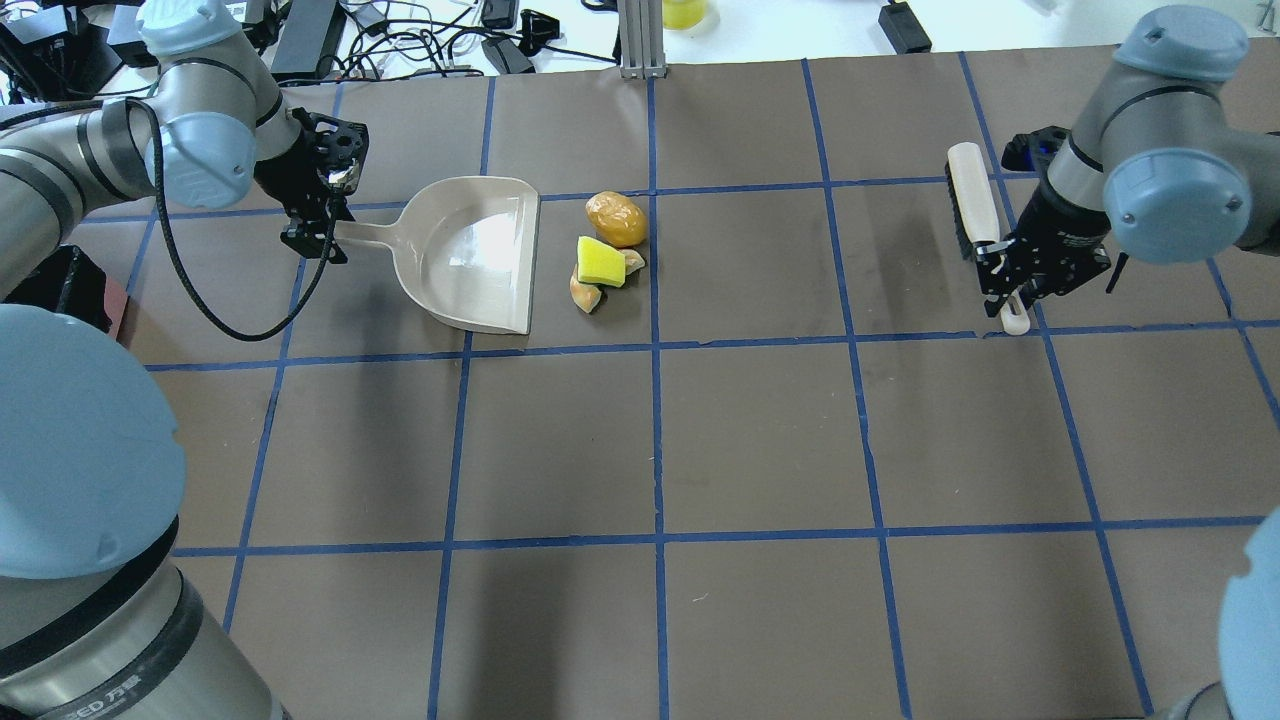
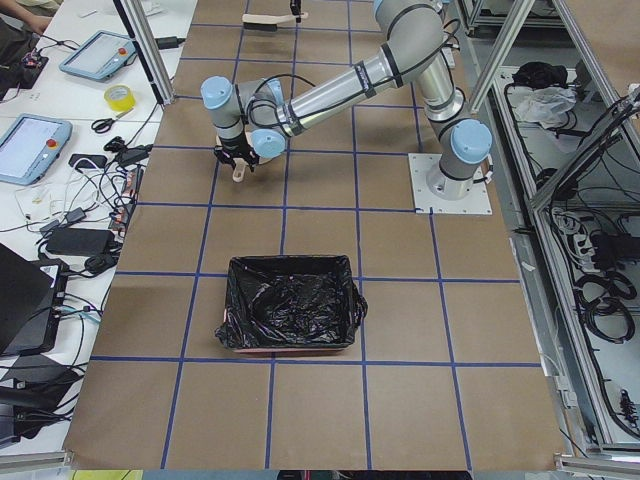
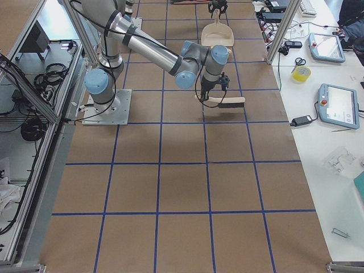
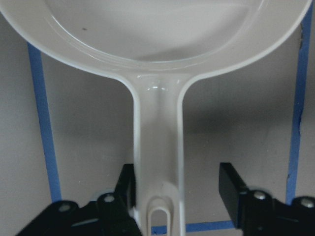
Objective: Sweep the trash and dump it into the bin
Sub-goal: 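Carry the brush with the right gripper over to the debris pile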
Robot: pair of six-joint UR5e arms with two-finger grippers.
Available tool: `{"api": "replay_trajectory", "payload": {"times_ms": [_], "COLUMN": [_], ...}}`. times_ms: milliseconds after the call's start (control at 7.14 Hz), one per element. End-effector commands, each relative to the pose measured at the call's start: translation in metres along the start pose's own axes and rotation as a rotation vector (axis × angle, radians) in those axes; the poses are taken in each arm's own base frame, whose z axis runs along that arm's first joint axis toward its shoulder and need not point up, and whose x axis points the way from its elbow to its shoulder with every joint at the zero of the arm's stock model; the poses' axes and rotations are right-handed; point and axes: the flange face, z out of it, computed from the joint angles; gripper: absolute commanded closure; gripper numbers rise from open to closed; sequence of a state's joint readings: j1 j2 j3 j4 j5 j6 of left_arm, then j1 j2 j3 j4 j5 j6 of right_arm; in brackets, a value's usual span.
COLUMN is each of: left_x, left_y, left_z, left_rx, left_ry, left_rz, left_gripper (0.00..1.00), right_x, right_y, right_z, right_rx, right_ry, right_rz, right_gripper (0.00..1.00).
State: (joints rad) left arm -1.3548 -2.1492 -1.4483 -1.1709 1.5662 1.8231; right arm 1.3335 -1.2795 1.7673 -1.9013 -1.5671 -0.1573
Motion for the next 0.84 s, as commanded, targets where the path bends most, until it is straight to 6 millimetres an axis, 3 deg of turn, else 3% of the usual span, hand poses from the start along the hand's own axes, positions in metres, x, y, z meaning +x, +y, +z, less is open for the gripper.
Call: {"api": "replay_trajectory", "payload": {"times_ms": [0, 140, 280, 420, 560, 700], "left_x": [-0.001, -0.001, 0.000, 0.000, 0.000, -0.001], "left_y": [0.001, -0.002, -0.002, -0.011, -0.026, -0.028], "left_z": [-0.001, -0.002, -0.003, -0.004, -0.005, -0.007], "left_rx": [-0.002, -0.023, -0.033, -0.058, -0.101, -0.105], "left_ry": [-0.002, 0.002, 0.003, 0.007, 0.015, 0.011], "left_rz": [0.008, 0.011, 0.013, 0.026, 0.047, 0.050], "left_gripper": [0.74, 0.89, 0.96, 0.99, 1.00, 1.00], "right_x": [-0.093, -0.149, -0.191, -0.222, -0.249, -0.276], "right_y": [0.009, 0.021, 0.033, 0.040, 0.039, 0.038], "right_z": [-0.006, -0.009, -0.014, -0.013, -0.002, 0.010], "right_rx": [-0.018, -0.007, -0.008, -0.029, -0.050, -0.062], "right_ry": [0.013, -0.003, 0.007, 0.021, 0.035, 0.048], "right_rz": [0.039, 0.035, 0.024, -0.008, -0.008, -0.005], "right_gripper": [1.00, 1.00, 1.00, 1.00, 1.00, 1.00]}}
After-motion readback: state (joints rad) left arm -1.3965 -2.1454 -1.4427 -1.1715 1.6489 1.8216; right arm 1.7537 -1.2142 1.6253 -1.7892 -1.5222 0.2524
